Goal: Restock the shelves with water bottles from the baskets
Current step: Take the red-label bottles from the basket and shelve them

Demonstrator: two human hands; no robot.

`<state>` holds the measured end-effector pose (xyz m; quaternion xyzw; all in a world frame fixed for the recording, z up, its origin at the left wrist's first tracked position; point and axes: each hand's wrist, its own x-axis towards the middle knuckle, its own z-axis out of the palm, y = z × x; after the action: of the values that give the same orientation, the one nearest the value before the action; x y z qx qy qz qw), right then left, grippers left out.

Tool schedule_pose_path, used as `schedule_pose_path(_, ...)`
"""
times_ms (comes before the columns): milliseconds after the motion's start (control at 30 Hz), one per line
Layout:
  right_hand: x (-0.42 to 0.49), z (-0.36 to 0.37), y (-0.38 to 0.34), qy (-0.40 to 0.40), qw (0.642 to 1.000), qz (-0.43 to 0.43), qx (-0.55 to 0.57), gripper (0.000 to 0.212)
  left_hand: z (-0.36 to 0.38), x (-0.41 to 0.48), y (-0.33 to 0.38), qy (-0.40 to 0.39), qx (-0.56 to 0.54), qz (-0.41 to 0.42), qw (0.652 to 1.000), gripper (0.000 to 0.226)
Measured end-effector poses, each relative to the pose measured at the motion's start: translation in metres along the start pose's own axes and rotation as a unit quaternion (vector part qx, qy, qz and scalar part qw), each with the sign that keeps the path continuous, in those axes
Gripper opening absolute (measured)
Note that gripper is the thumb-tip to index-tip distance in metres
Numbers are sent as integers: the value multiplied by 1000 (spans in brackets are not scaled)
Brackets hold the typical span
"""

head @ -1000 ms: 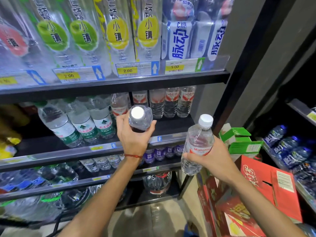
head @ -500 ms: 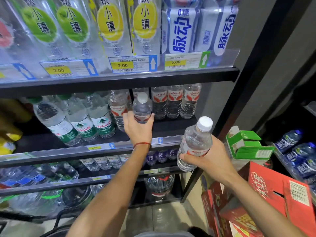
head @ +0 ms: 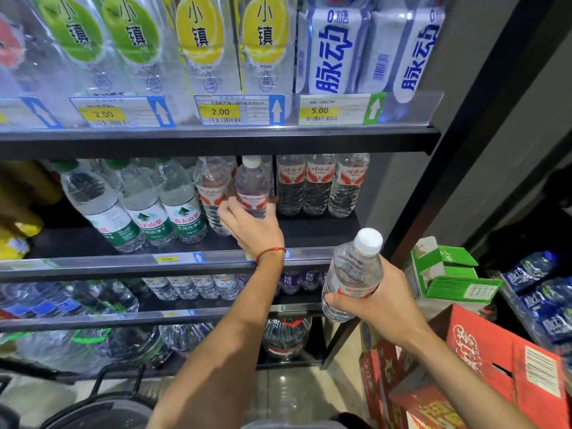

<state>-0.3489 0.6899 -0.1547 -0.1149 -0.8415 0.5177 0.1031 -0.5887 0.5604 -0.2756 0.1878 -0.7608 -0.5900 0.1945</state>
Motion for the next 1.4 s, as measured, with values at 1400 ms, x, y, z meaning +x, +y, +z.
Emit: schedule_pose_path(1400,72,75,-60,168,978,-125,-17,64,-233,3,76,-264,425,437,747,63)
